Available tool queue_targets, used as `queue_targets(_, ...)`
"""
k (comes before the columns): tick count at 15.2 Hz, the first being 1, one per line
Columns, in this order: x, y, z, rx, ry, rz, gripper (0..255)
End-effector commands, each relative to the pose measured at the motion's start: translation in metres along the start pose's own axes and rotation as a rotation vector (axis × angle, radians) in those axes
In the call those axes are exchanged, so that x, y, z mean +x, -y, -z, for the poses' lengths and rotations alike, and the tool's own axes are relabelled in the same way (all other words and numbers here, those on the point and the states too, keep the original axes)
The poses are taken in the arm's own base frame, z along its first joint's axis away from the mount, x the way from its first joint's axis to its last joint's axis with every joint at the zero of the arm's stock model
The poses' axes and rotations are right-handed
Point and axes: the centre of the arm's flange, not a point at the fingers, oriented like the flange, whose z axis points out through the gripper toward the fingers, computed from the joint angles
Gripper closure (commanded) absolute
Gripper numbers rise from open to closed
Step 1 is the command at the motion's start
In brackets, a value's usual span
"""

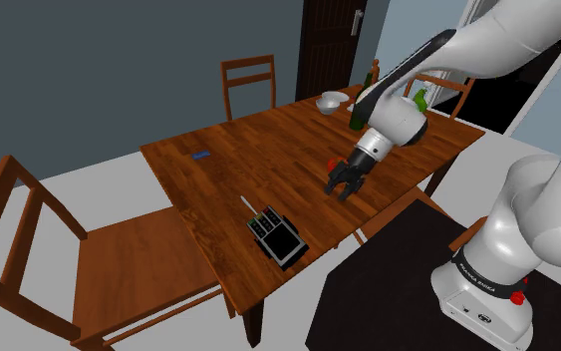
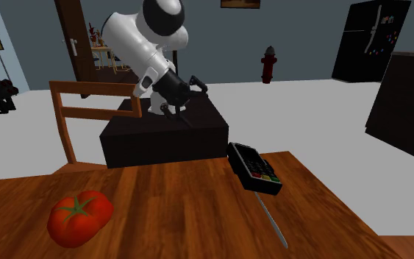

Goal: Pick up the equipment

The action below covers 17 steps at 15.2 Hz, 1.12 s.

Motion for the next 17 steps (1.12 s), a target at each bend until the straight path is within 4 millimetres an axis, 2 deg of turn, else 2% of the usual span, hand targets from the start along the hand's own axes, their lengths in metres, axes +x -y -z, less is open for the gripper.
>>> queue_targets(1, 0.011, -0.009, -0.024, 0.053, -0.02, 0.012, 0)
queue_targets(7, 0.042, -0.022, -0.098, 0.205, -0.05, 0.043, 0)
queue_targets(12, 0.07, -0.025, -0.159, 0.331, -0.075, 0.069, 0)
queue_targets(17, 0.071, -0.042, -0.179, 0.331, -0.075, 0.069, 0)
